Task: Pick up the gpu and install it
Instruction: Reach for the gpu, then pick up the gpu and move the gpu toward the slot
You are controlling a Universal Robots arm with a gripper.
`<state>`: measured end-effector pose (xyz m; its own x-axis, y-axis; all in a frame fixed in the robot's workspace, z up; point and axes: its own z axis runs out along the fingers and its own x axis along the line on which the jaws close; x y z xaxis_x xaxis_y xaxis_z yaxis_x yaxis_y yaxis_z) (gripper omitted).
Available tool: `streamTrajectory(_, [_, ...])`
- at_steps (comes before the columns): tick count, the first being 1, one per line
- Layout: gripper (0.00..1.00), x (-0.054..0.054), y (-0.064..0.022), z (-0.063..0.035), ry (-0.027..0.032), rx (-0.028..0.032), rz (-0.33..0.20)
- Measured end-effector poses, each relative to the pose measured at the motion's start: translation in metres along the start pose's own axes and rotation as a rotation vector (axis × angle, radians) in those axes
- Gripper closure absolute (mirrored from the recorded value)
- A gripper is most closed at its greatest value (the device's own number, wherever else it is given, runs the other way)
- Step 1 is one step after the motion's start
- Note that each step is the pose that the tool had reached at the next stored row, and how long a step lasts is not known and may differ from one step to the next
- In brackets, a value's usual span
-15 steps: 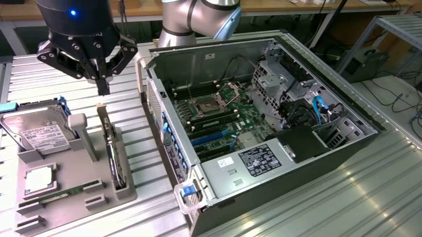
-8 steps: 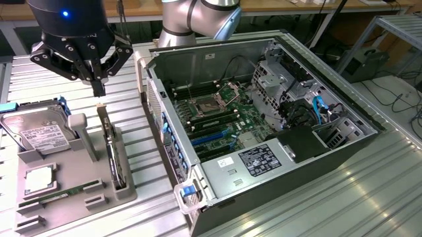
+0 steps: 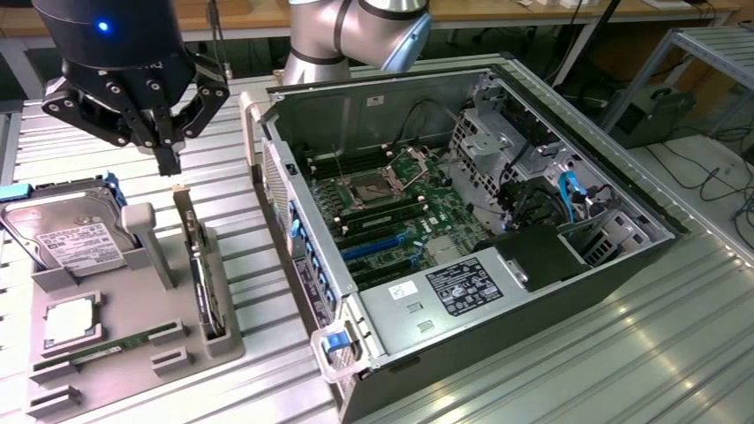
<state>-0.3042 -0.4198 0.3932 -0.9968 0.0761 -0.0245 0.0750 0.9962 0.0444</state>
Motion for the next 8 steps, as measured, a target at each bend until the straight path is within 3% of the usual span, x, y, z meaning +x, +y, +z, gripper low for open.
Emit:
streamTrajectory(1, [0.89, 0.003, -0.0029, 0.0000, 0.0000, 0.0001, 0.000])
streamTrajectory(3, [0.89, 0.001, -0.0225, 0.0019, 0.0000, 0.0001, 0.000])
streamTrajectory(5, [0.89, 0.001, -0.0225, 0.0019, 0.0001, 0.0001, 0.000])
streamTrajectory(6, [0.76, 0.001, -0.0225, 0.0019, 0.0001, 0.0001, 0.000])
streamTrajectory(7, [0.46, 0.001, -0.0225, 0.0021, -0.0001, 0.0007, 0.000])
streamTrajectory(8, [0.40, 0.002, -0.0200, 0.0049, 0.0003, 0.0049, -0.011])
